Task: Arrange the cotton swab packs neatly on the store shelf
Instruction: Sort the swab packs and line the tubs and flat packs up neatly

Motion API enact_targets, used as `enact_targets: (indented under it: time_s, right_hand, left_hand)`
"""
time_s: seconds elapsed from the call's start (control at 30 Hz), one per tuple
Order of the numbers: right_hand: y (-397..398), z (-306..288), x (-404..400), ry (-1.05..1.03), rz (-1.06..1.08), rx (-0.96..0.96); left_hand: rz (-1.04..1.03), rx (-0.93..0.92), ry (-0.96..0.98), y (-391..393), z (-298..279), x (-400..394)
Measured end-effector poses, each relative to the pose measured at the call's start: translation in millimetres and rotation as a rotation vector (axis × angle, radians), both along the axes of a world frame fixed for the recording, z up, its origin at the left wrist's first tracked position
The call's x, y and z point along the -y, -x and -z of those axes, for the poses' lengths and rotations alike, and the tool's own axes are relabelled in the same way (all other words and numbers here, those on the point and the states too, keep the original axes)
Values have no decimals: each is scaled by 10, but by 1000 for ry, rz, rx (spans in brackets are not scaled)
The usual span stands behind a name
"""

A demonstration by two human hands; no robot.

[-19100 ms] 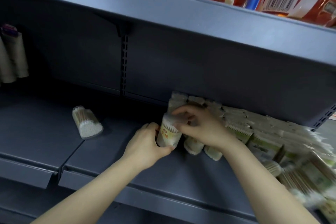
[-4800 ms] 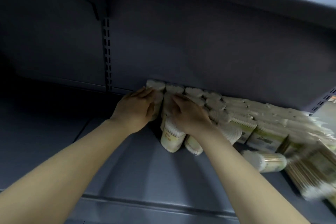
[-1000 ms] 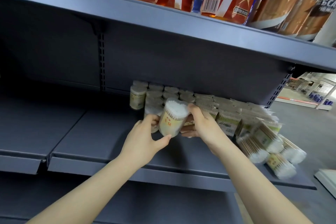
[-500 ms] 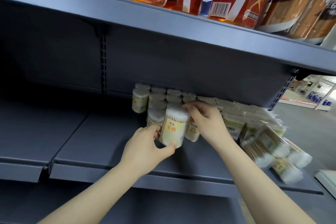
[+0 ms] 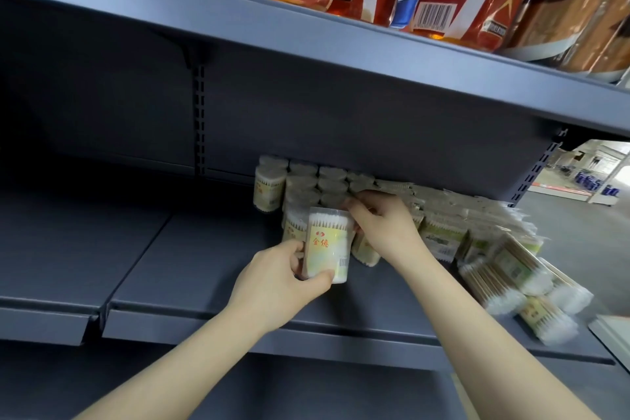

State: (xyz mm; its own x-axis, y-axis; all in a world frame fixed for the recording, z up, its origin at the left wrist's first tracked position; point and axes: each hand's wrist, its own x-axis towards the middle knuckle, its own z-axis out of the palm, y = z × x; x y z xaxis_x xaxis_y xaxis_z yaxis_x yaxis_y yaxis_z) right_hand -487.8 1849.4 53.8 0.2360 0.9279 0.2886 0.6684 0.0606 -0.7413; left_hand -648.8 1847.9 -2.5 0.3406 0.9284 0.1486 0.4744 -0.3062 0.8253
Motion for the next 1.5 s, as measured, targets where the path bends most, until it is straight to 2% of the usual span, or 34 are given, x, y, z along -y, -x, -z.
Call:
enact_targets:
  time_s: [0.33, 0.47, 0.63, 0.83, 1.03, 1.17, 1.33, 1.5]
  right_hand:
    - [132, 10, -97, -7, -25, 58]
    - [205, 12, -132, -21, -49, 39]
    - [334, 57, -199, -21, -132, 118]
    - [435, 47, -315, 31, -202, 205]
    - [412, 22, -424, 17, -104, 242]
    - [332, 63, -521, -12, -49, 248]
    - [249, 112, -649, 14, -14, 302]
    - [264, 123, -731, 69, -40, 317]
  left_hand:
    - [37, 21, 55, 104, 40, -93]
    - [-6, -37, 35, 149, 20, -126]
    - [-109, -250, -105, 281, 49, -257]
    - [-154, -240, -75, 482, 163, -440]
    - [-209, -291, -105, 557, 285, -554]
    - [-173, -257, -99, 572, 359, -595]
    - [-64, -83, -276, 616, 311, -615]
    - [4, -128, -516, 623, 266, -710]
